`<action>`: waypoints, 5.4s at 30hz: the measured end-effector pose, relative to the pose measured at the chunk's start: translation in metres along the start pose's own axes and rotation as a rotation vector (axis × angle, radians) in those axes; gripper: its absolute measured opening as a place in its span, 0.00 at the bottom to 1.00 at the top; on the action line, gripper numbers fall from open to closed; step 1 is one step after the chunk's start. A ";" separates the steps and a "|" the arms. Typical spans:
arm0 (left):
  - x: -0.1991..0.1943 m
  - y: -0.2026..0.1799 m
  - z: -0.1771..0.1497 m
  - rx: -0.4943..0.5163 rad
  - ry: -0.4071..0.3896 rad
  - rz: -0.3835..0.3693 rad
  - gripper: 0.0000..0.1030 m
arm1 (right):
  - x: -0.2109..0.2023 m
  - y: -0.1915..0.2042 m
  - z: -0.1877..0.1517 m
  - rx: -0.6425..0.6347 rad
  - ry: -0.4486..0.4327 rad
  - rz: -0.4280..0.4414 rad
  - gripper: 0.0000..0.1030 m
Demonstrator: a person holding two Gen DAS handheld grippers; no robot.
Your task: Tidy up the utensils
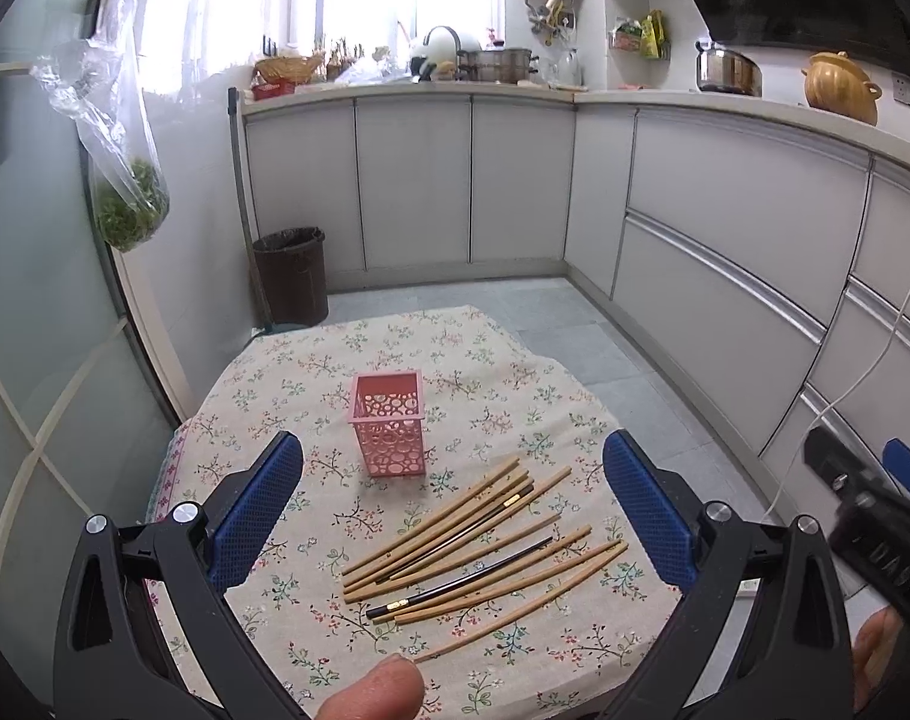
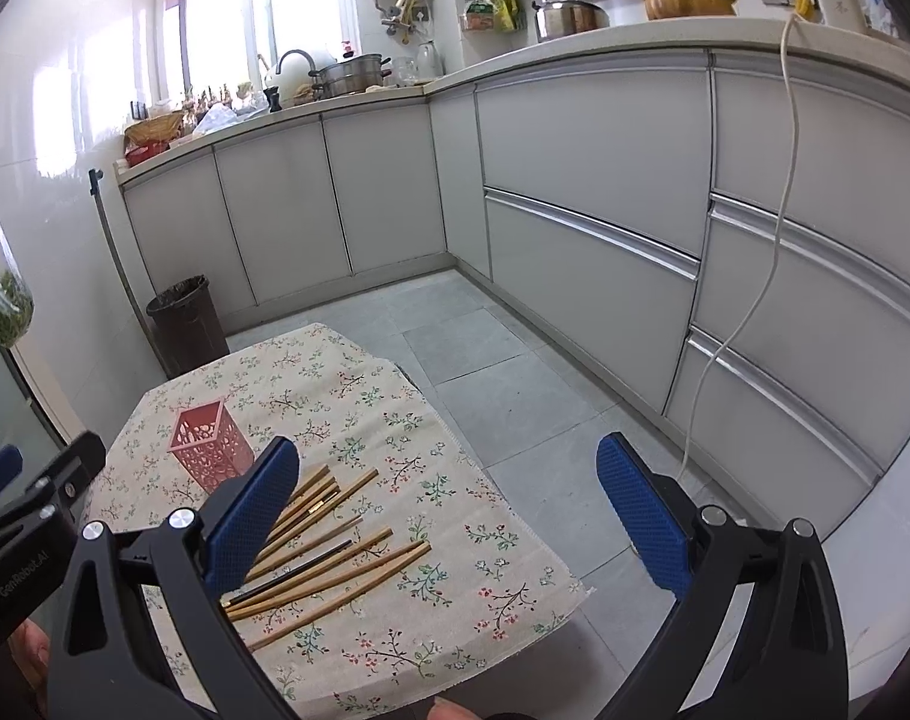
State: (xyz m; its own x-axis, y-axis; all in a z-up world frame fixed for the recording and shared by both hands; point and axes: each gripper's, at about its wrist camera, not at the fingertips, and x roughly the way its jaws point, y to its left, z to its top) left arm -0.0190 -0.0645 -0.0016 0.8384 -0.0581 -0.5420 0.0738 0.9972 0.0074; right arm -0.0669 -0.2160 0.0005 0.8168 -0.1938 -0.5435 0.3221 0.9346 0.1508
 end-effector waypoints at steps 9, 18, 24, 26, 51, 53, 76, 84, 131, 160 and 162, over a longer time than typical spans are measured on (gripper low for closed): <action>0.083 -0.009 -0.002 0.116 0.314 -0.122 0.93 | 0.024 -0.037 0.033 0.326 0.102 0.185 0.94; 0.204 -0.062 -0.003 0.274 0.639 -0.236 0.93 | 0.122 -0.067 -0.014 0.631 0.486 0.402 0.94; 0.301 -0.073 -0.006 0.260 0.847 -0.222 0.63 | 0.147 -0.062 -0.022 0.634 0.561 0.387 0.94; 0.317 -0.072 -0.011 0.291 0.882 -0.193 0.53 | 0.154 -0.063 -0.025 0.639 0.584 0.389 0.94; 0.270 -0.019 -0.029 0.366 0.680 -0.223 0.09 | 0.224 -0.038 -0.082 0.685 0.824 0.145 0.73; 0.246 -0.009 -0.021 0.364 0.627 -0.234 0.09 | 0.231 -0.031 -0.087 0.669 0.835 0.118 0.65; 0.073 0.077 0.026 0.162 0.207 -0.276 0.07 | 0.260 0.007 -0.122 0.677 0.848 0.023 0.08; 0.057 0.101 0.027 0.054 0.177 -0.253 0.07 | 0.196 0.039 -0.072 0.446 0.657 0.180 0.08; 0.130 0.156 0.126 -0.219 -0.009 -0.084 0.39 | 0.199 0.209 0.123 -0.003 0.202 0.455 0.08; 0.101 0.120 0.109 -0.099 -0.044 0.075 0.77 | 0.174 0.197 0.081 -0.086 0.115 0.352 0.63; 0.096 0.115 0.103 -0.090 -0.040 0.082 0.78 | 0.167 0.189 0.077 -0.077 0.106 0.334 0.69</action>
State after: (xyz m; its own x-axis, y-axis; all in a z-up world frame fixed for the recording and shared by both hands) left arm 0.1260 0.0398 0.0341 0.8605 0.0241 -0.5089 -0.0433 0.9987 -0.0259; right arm 0.1671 -0.0946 0.0025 0.8152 0.1548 -0.5581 0.0053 0.9616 0.2745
